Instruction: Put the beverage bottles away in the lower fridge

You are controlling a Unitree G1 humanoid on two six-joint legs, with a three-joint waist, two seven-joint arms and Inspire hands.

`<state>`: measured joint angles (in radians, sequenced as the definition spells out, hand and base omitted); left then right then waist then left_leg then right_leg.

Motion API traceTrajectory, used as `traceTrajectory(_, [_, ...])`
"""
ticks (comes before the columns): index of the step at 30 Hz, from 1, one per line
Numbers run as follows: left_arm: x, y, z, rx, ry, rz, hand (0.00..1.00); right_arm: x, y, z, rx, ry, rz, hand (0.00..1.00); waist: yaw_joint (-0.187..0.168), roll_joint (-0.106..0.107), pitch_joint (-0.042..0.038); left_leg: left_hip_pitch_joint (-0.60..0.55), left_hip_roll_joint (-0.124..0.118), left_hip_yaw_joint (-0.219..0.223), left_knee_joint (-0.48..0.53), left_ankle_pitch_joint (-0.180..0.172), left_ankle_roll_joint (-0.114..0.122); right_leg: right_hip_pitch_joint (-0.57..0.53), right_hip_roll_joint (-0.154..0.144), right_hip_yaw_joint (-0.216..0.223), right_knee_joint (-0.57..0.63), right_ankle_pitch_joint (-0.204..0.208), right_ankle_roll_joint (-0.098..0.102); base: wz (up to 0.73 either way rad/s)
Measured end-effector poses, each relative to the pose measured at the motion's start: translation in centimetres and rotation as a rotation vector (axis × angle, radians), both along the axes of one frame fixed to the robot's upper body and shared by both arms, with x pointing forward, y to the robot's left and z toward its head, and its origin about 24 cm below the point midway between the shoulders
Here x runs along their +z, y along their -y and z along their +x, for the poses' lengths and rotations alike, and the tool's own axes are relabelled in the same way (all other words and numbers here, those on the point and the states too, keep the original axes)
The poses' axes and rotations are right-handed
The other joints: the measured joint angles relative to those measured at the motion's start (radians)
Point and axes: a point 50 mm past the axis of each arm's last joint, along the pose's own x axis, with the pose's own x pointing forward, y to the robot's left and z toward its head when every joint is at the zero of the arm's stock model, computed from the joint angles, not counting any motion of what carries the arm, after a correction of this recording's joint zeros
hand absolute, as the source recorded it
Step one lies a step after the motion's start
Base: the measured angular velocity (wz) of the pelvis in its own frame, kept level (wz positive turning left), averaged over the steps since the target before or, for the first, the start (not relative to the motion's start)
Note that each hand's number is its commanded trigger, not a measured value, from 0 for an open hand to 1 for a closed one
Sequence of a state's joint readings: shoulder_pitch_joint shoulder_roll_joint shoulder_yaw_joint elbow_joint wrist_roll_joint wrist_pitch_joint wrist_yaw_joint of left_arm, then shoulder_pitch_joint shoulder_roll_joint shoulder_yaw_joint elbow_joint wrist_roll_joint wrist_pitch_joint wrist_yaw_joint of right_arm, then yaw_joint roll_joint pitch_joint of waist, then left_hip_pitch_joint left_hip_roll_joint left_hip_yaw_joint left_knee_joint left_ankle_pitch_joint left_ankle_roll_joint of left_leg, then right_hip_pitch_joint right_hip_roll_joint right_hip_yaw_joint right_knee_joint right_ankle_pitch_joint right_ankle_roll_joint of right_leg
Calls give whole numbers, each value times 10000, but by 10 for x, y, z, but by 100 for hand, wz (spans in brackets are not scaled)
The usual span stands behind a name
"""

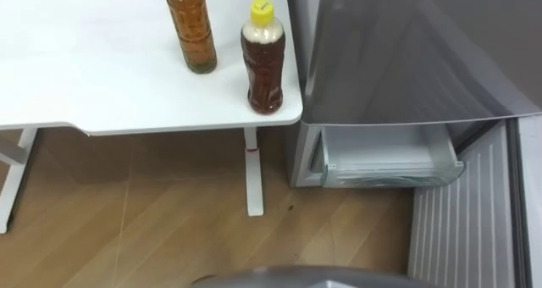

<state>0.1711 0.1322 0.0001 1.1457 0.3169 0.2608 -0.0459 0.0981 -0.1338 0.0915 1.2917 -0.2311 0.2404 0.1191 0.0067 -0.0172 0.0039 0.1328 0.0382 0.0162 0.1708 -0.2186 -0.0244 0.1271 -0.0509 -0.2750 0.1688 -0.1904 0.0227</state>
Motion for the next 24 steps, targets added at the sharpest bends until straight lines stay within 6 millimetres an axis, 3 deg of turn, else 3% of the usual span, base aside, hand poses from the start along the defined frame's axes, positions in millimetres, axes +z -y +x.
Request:
traceTrajectory(14, [1,-5,-15,3291,606,1054,0,0,0,-9,-444,-283,-34,0,22,-112,-8,157,-9,-12,-9,0,-1,187,11,-47,-152,-32,4,1])
traceTrajectory(24, [7,-20,-14,9574,2105,2387,0,0,1,-11,-834,-209,-225,0,92,1,-23,168,-27,-29,-30,-1,0,275,-3,-77,-159,-37,11,1])
